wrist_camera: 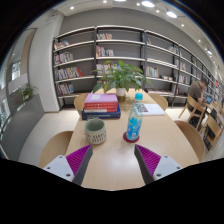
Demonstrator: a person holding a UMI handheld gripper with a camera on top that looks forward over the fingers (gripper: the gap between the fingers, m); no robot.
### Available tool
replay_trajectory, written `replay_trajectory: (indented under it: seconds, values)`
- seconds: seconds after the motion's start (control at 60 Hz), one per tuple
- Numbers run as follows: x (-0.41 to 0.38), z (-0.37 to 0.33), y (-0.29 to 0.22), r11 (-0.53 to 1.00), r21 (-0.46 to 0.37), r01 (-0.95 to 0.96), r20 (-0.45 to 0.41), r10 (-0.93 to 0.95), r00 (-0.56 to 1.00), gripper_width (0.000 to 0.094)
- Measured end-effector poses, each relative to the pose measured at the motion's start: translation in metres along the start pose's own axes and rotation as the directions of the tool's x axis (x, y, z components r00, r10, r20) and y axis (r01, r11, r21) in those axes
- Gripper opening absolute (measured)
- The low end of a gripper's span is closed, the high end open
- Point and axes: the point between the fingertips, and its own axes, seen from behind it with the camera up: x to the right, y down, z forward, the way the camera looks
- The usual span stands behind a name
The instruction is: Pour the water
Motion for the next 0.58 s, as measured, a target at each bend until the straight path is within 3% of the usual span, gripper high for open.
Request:
replay_trajectory:
  seconds: [0.3, 0.583]
  values:
    - [-0.006, -0.044, -0.082, 0.992, 0.125, 0.010, -0.026, -0.006, 1.000, 0.0859]
    - [-0.013, -0.058, -0.103, 0.988, 0.151, -0.036, -0.030, 0.041, 0.999, 0.0860]
